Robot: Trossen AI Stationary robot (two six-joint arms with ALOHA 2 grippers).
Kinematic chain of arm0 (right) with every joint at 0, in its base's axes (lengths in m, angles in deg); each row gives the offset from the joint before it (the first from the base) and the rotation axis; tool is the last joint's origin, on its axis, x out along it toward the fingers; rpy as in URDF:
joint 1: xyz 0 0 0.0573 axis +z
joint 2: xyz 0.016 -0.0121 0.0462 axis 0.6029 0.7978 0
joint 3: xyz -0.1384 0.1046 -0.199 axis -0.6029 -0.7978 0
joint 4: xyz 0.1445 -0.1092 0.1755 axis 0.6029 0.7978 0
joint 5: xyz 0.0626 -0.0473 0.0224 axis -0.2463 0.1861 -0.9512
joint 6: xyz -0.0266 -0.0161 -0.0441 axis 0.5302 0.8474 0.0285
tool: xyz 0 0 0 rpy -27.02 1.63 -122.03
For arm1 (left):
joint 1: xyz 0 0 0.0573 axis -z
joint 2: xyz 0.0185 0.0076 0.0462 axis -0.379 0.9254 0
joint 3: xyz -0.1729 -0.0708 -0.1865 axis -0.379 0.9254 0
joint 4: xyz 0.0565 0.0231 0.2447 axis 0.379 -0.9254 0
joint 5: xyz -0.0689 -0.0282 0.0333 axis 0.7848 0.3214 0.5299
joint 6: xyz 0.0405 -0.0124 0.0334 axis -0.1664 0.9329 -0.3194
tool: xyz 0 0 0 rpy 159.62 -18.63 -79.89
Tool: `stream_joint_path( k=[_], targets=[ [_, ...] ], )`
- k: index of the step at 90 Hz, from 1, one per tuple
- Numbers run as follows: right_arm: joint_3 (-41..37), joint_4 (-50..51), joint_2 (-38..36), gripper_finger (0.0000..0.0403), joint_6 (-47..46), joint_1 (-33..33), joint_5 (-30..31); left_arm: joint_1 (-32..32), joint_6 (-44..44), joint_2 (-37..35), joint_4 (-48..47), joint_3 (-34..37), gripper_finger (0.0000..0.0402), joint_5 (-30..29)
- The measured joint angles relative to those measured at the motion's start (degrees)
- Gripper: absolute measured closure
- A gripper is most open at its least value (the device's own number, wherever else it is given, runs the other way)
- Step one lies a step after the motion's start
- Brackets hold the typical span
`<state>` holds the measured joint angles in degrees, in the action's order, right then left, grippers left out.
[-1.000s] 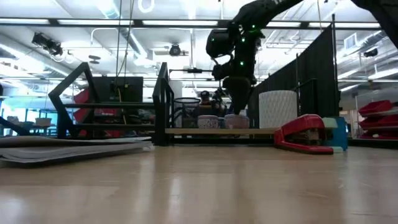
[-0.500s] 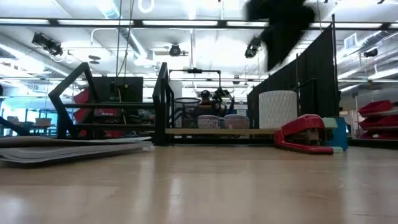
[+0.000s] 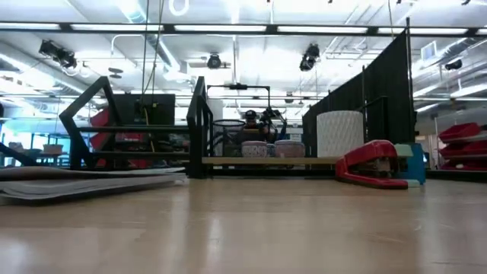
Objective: Stock shelves
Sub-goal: Put the yellow scented candle on the shelf
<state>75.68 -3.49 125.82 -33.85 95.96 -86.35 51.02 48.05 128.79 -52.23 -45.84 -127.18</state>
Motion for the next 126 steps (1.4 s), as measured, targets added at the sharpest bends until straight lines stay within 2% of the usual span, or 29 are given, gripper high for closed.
stream_joint_path(
  k=[10, 23, 40, 60, 88, 97, 104, 118, 126],
  targets=[
    [0.0, 0.01, 4.83, 0.011, 8.26, 3.49, 1.82, -0.56, -0.29, 0.0, 0.56, 0.0, 0.0275, 0.0],
    [0.0, -0.16, 10.18, 0.011, 23.3, 4.86, 2.72, -1.02, -1.4, 0.0, 0.57, 0.0, 0.0275, 0.0],
    [0.01, -0.45, 14.52, 0.011, 35.99, 4.87, 10.55, -1.27, -1.71, 0.0, 0.67, 0.0, 0.0275, 0.02],
    [-1.22, -5.19, 15.73, 0.011, 38.0, 4.76, 10.93, -1.3, -1.71, 0.0, 0.41, 0.0, 0.0275, 0.02],
    [1.33, -2.96, 15.29, 0.0112, 37.69, 4.76, 13.5, -1.32, -1.67, -0.02, 0.34, 0.0, 0.0275, 1.33],
    [3.45, -0.44, 14.65, 0.0113, 33.9, 4.76, 13.54, -1.32, -0.85, -0.02, 0.34, 0.0, 0.0275, 1.57],
    [5.52, 1.84, 14.04, 0.0112, 25.53, 4.76, 14.84, -1.27, 0.01, -0.02, 0.34, 0.0, 0.0275, 1.84],
    [8.24, 2.98, 13.59, 0.0109, -4.83, 2.12, 15.09, -1.24, 0.26, -0.02, 0.66, 0.0, 0.0275, 5.35],
    [8.34, 3.32, 13.72, 0.0106, -25.21, -0.7, 11.41, -1.22, 0.25, -0.02, 0.79, 0.0, 0.0275, 6.45]
  ],
)
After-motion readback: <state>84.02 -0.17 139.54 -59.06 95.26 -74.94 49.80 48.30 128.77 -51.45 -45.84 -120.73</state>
